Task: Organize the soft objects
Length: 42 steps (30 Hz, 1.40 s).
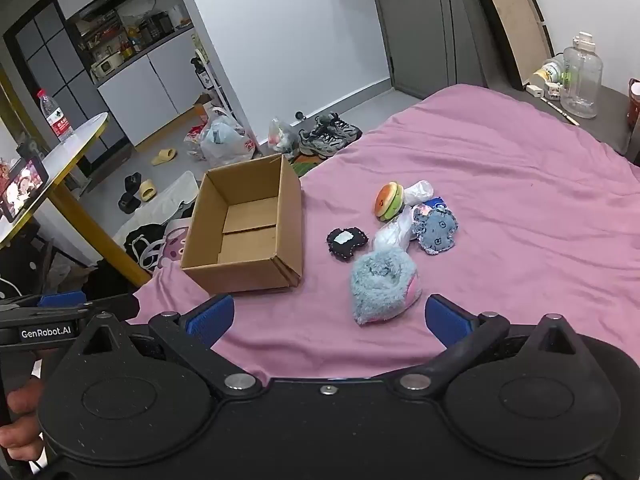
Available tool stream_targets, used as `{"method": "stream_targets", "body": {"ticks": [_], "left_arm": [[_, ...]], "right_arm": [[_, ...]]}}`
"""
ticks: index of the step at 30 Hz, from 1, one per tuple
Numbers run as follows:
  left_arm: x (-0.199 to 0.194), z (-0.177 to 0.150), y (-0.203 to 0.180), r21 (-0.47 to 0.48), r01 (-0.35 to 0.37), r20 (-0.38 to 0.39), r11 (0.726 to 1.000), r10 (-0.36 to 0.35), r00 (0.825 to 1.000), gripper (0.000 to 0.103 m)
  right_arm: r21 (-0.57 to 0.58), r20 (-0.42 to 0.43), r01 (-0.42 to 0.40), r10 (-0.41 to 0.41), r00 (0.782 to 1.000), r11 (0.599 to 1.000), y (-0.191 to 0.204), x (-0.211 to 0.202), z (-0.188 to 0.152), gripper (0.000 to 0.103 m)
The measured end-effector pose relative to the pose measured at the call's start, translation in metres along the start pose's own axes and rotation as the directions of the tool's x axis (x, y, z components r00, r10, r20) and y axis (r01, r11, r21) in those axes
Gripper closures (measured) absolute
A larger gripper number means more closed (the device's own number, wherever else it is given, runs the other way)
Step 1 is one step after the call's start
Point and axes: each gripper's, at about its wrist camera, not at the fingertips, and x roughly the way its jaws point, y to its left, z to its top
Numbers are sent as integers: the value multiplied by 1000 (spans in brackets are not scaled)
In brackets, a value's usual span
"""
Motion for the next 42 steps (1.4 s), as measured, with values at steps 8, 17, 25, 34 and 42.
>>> {"method": "stream_targets", "body": {"ticks": [8, 17, 25, 34, 42], "left_arm": [[0, -1, -3, 14, -22, -3, 1000, 22, 1000, 7], [-6, -3, -2, 7, -20, 5, 1000, 20, 1000, 7], [-23, -4, -5, 3, -15, 18, 1000, 14, 1000, 7], [-28, -5, -4, 4, -14, 28, 1000, 13, 1000, 7], [-36, -7, -4, 4, -14, 41, 1000, 13, 999, 7]], "right_arm": [[-4, -10, -4, 4, 1000, 1000, 1, -1, -4, 0], [-41, 0, 6, -6, 1000, 999, 10, -6, -8, 0], [-46, 15, 17, -17, 1000, 999, 12, -13, -10, 0], [-59, 26, 21, -19, 999, 998, 15, -18, -13, 0], [-64, 31, 20, -18, 999, 998, 15, -21, -13, 0]]}}
